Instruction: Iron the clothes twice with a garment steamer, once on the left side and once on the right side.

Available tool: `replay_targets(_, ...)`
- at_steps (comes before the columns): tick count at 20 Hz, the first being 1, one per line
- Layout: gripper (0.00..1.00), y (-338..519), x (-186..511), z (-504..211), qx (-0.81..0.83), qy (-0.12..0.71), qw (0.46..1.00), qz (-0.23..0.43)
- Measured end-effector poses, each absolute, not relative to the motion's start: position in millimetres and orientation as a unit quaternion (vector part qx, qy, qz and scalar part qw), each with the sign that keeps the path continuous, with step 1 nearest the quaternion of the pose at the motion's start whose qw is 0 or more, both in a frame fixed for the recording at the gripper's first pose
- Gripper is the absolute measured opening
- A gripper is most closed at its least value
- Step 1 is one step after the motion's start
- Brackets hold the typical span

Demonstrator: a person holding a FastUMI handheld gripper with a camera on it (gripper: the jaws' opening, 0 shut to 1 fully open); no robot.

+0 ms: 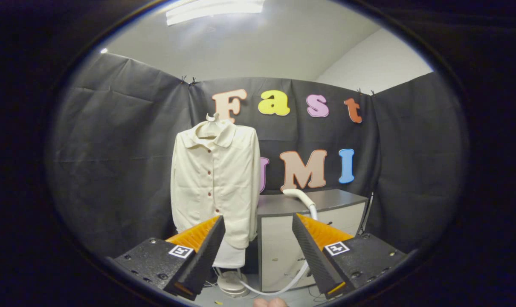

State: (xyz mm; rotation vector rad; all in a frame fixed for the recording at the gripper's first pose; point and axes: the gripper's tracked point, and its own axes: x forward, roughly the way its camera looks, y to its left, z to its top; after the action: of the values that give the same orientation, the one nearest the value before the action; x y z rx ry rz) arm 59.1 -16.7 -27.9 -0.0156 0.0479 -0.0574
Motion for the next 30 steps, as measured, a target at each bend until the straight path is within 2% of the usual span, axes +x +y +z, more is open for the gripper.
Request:
replay_targets(10,0.96,-103,172,-54,-0.029,0.038,0.998,-0.030)
replay_targets(15,0.96,-146,239,-80,-0.025,0.058,0.998,-0.015)
replay_targets(22,0.96,-210,334,-124,-0.034,0.097,0.994,-0.027)
replay_targets(30,0.93,-244,423,-162,-0.037,0.138,0.990,-0.018)
